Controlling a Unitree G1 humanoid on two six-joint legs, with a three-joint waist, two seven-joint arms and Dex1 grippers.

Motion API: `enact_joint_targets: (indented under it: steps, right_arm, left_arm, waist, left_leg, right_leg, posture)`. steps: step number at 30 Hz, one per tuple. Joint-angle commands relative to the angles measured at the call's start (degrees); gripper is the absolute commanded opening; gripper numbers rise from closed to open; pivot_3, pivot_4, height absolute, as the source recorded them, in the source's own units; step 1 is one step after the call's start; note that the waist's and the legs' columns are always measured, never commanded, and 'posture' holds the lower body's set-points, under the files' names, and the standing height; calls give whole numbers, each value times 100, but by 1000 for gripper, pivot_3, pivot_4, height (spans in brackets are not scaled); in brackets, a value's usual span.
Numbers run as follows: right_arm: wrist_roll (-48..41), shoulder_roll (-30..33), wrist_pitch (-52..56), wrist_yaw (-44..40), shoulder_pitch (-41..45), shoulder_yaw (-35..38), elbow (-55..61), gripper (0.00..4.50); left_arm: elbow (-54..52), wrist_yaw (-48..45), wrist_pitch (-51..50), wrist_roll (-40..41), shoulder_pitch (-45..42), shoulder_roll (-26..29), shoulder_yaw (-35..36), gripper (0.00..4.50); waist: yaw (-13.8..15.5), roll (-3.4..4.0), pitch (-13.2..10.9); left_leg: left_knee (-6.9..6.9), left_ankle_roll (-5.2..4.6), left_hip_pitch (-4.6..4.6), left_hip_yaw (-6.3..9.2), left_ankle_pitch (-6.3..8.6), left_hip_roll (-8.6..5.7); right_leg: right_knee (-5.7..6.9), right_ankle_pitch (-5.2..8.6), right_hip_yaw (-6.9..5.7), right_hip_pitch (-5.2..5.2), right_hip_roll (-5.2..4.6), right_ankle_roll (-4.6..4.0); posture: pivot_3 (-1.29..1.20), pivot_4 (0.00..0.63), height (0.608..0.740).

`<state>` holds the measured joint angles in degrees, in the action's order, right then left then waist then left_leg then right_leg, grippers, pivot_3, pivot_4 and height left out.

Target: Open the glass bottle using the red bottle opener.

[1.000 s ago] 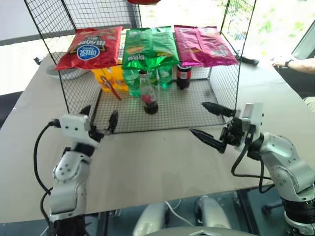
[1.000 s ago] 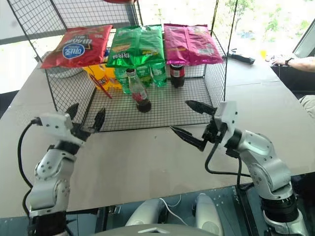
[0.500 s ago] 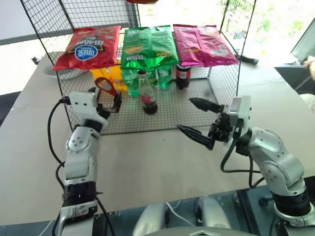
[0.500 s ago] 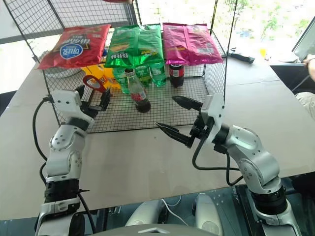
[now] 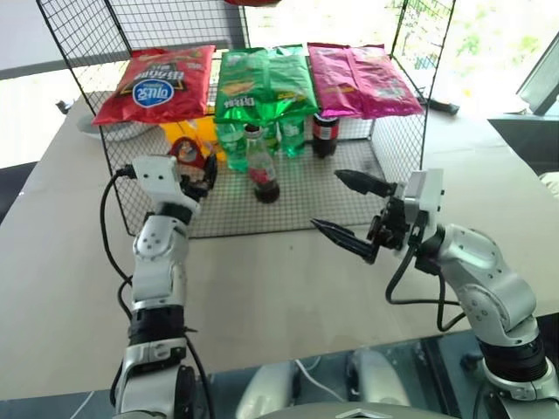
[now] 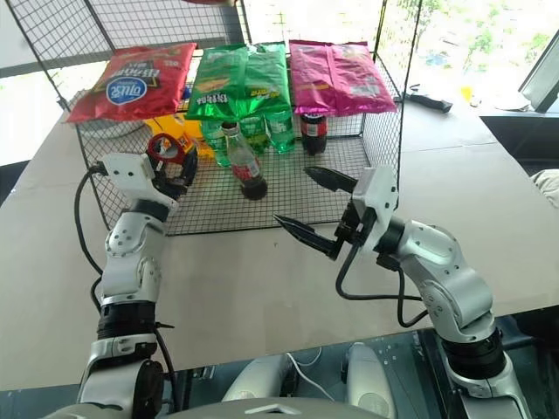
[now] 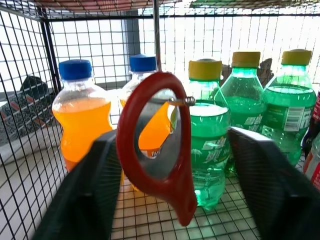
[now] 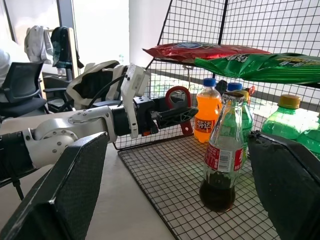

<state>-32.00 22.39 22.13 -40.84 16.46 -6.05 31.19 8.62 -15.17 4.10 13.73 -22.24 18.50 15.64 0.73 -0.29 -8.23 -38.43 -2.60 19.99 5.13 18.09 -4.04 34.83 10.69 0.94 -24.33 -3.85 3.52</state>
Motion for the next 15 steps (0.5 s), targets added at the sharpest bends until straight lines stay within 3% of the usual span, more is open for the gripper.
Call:
enact_joint_targets:
  steps: [1, 4, 9, 15]
  right_arm:
    - [-25, -17, -118, -30, 127, 20, 110, 4500]
    - [-21, -22, -123, -51, 142, 24, 96, 4500]
    - [-19, -34, -121, -66, 177, 18, 62, 4500]
    - [-9, -41, -138, -152, 168, -38, -13, 4500]
  left_arm:
    - [-76, -6, 178, 56, -39, 2, 67, 1374]
    - [-229, -35, 156, 101, 78, -66, 33, 12]
    - [-617, -21, -129, 529, 173, -170, 169, 12]
    - [-1572, -315, -1182, 2229, 419, -459, 387, 12]
  waist:
    - [0, 0, 0]
    - [0, 0, 0]
    - [-1, 0, 0]
    - [-7, -2, -1]
  left_leg:
    - [0, 0, 0, 0, 0, 0]
    - [0, 0, 0, 0, 0, 0]
    - [0, 0, 0, 0, 0, 0]
    - [0, 0, 2, 0, 0, 2]
  right_leg:
    - [0, 0, 0, 0, 0, 0]
    - [0, 0, 0, 0, 0, 0]
    - [1, 0, 0, 0, 0, 0]
    - [1, 0, 1, -2, -8, 0]
  posture:
    - [0, 150, 734]
    - [0, 150, 734]
    - [0, 150, 734]
    - [0, 150, 734]
